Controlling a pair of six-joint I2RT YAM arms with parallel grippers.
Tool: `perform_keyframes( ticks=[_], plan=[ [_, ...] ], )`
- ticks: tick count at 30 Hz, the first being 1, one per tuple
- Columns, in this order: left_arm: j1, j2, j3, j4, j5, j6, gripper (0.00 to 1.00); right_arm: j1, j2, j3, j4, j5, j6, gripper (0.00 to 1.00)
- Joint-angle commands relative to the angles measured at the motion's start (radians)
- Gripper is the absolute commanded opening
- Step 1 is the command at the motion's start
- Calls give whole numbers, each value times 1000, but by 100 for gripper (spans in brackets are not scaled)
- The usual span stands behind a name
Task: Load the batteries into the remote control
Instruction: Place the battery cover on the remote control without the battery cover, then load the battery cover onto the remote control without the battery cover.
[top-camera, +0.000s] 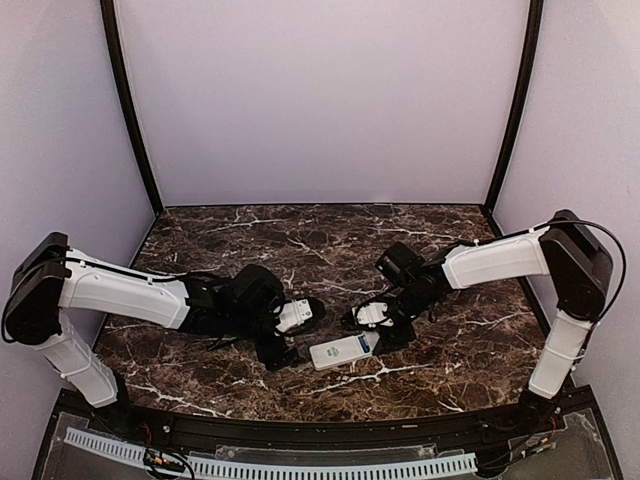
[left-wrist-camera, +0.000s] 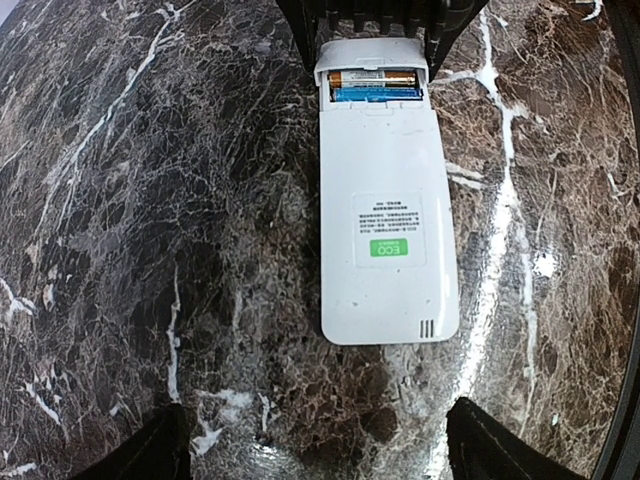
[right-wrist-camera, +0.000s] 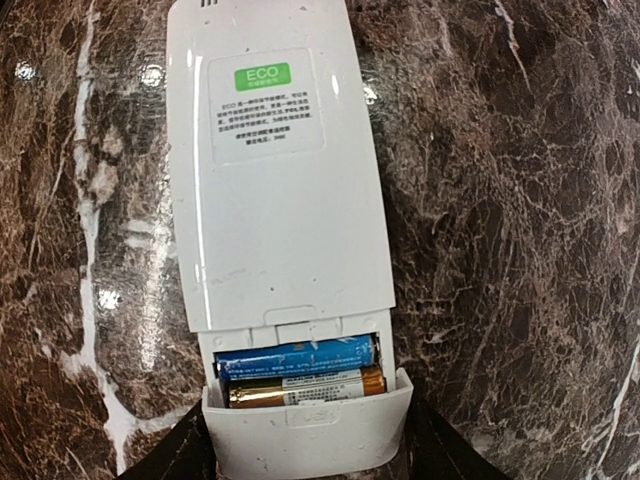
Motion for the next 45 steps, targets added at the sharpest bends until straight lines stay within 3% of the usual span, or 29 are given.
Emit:
perform_keyframes(
  ticks=[1, 9, 18, 21, 24, 26, 29, 30, 33, 36, 39, 42, 45],
  plan=[
    [1, 13, 16, -31, 7, -5, 88, 7, 23, 29, -2, 2, 15, 60],
    [1, 21, 18, -33, 18, -4, 88, 8, 15, 29, -12, -22, 15, 62],
    [2, 30, 22, -39, 38, -4, 88, 7, -13, 41, -21, -59, 22, 74],
    [2, 22, 26, -44, 35, -9, 88, 5, -45, 57, -38, -86, 33, 82],
    [2, 0, 25, -34, 33, -20, 88, -3, -94, 69, -50, -121, 44, 98],
    [2, -26, 20, -18, 34, -29, 88, -24, -146, 73, -32, -147, 76, 99],
    [2, -66, 12, 9, 34, -54, 88, -88, -241, 68, 91, -219, 220, 99],
    [2, -73, 11, 11, 34, -77, 88, -115, -276, 58, 175, -221, 367, 99],
    [2, -106, 7, 27, 41, -150, 88, -159, -357, 28, 457, 3, 797, 99],
    [2, -133, -14, 67, 63, -225, 88, -194, -389, 25, 552, 35, 1012, 99],
    [2, -144, -26, 96, 29, -372, 87, -210, -383, 12, 571, -70, 1069, 99],
    [2, -152, -28, 73, -11, -522, 86, -217, -360, 18, 523, -204, 1149, 81],
    [1, -173, -62, 52, -51, -715, 84, -210, -349, 17, 388, -153, 1221, 70]
  ],
)
